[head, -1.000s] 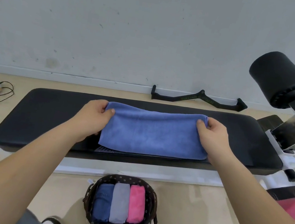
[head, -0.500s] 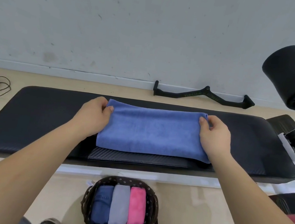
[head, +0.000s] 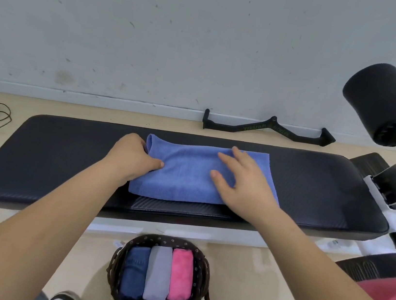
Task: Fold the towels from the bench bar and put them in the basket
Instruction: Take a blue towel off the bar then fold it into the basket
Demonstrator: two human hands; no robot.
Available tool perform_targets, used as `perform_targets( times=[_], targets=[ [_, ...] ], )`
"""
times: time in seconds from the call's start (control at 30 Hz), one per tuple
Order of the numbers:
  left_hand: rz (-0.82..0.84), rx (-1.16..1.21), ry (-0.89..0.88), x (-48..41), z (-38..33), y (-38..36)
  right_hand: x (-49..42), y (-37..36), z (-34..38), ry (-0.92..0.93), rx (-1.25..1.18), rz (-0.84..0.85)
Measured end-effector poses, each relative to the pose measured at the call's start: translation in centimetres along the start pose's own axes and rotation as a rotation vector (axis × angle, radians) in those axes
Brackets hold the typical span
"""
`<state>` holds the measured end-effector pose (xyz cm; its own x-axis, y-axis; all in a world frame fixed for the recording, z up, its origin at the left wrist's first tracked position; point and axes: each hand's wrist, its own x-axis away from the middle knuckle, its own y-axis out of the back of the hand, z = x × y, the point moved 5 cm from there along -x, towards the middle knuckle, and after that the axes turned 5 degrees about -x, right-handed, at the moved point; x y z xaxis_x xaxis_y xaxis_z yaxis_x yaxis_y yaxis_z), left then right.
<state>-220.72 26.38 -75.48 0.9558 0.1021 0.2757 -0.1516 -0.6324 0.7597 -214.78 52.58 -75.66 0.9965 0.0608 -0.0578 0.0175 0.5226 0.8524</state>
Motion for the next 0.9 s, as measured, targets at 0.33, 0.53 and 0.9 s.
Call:
perform_targets(
  times=[0.33, 0.53, 0.9],
  targets=[
    [0.167, 0.204, 0.135, 0.9, 1.0, 1.6, 0.7, -2.8, 0.5, -0.094, 0.238, 0.278],
    [0.146, 0.302, 0.150, 1.4, 1.2, 2.2, 1.4, -2.7, 2.9, 0.047, 0.302, 0.151],
    [0.050, 0.602, 0.005, 3.1, -2.4, 2.6, 1.0, -3.7, 2.2, 0.002, 0.146, 0.247]
  ],
)
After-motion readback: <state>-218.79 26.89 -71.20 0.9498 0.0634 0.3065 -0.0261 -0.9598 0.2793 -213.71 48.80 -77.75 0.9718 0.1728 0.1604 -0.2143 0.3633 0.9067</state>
